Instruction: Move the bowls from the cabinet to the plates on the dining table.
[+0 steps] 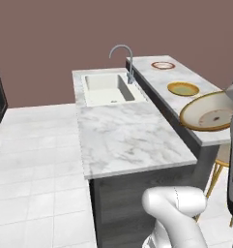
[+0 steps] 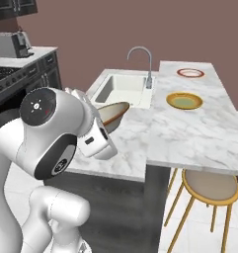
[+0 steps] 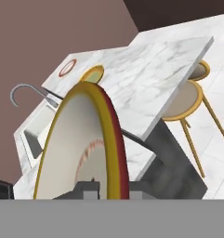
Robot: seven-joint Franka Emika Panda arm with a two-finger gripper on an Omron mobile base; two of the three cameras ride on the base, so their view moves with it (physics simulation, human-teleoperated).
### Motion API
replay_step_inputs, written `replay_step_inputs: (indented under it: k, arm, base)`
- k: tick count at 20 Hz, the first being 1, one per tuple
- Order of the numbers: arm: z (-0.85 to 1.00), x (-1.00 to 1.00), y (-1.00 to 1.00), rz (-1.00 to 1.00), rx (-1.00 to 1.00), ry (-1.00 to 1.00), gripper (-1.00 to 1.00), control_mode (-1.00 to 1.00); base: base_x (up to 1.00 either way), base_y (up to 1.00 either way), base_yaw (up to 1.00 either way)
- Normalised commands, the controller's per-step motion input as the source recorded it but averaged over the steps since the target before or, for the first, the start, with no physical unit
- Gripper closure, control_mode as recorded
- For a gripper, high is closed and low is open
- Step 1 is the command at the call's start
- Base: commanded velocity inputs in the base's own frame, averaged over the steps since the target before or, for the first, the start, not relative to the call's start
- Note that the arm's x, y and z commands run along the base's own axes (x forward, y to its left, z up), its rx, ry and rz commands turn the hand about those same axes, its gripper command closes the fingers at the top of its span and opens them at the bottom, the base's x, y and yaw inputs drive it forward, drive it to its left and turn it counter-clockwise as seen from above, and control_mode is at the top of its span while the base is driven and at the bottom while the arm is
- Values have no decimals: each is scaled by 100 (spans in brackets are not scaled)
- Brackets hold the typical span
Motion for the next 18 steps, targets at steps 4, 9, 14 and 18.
replay_step_inputs:
  k: [4,9,14,18]
  arm:
    - [0,0,0,0,0,0,100,100]
    - [0,0,0,0,0,0,100,100]
    - [0,0,0,0,0,0,100,100]
    - [0,0,0,0,0,0,100,100]
  base:
    - [0,-13,-26]
    - [0,-1,0]
    - [10,-14,0]
    - [25,-47,0]
